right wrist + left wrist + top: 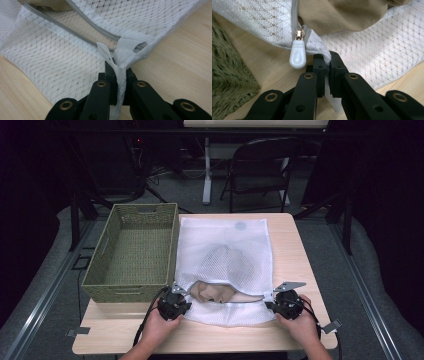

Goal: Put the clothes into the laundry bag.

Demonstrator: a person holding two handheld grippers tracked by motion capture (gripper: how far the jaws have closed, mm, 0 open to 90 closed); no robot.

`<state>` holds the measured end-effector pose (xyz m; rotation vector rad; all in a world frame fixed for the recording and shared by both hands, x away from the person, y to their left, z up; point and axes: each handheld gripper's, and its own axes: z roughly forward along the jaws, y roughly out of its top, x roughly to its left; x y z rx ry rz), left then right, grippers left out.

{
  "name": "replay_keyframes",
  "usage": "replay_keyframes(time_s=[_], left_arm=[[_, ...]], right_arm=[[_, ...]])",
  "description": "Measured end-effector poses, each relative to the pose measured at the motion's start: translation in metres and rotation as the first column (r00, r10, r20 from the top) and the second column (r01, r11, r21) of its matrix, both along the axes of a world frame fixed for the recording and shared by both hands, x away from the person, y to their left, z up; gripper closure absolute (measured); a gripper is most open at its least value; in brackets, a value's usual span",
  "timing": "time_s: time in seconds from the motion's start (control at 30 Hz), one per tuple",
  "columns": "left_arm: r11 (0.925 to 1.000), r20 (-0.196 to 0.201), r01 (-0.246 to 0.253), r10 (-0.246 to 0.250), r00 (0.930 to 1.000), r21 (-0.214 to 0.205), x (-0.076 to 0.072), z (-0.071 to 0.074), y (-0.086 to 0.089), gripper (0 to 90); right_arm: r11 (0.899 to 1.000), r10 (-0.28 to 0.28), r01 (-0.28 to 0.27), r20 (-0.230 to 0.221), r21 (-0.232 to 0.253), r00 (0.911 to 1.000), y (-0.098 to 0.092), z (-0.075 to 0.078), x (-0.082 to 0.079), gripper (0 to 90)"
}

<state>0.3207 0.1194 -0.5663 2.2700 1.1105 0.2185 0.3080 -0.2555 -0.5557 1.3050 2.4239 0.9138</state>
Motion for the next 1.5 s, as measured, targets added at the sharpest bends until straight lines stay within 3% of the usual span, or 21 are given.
replay_keyframes(time_s=[0.43,0.87,0.93,1.2,1.5], left_arm=[[1.0000,-0.014,0.000,0.000,0.9999,0.005,0.002,0.006,0.006,86.6],[0.9992,-0.016,0.031,-0.030,0.9994,0.026,0.000,0.017,0.007,86.6],[0.9984,-0.008,0.037,-0.037,0.9993,0.042,0.000,0.019,0.007,86.6],[0.9981,-0.017,0.054,-0.053,0.9985,0.031,0.000,0.026,0.009,86.8],[0.9959,-0.029,0.077,-0.076,0.9967,0.048,0.002,0.029,0.007,86.8]], right_arm=[[1.000,0.015,-0.015,-0.008,-0.010,0.9999,0.001,0.003,0.001,87.8],[0.999,0.035,-0.035,0.003,-0.038,0.9994,0.004,0.009,0.001,87.9],[0.998,0.044,-0.044,-0.006,-0.033,0.9990,0.005,0.010,0.000,87.8],[0.996,0.068,-0.069,-0.018,-0.054,0.9975,0.014,0.015,0.003,88.0],[0.994,0.080,-0.082,-0.031,-0.070,0.9963,0.017,0.019,0.006,88.0]])
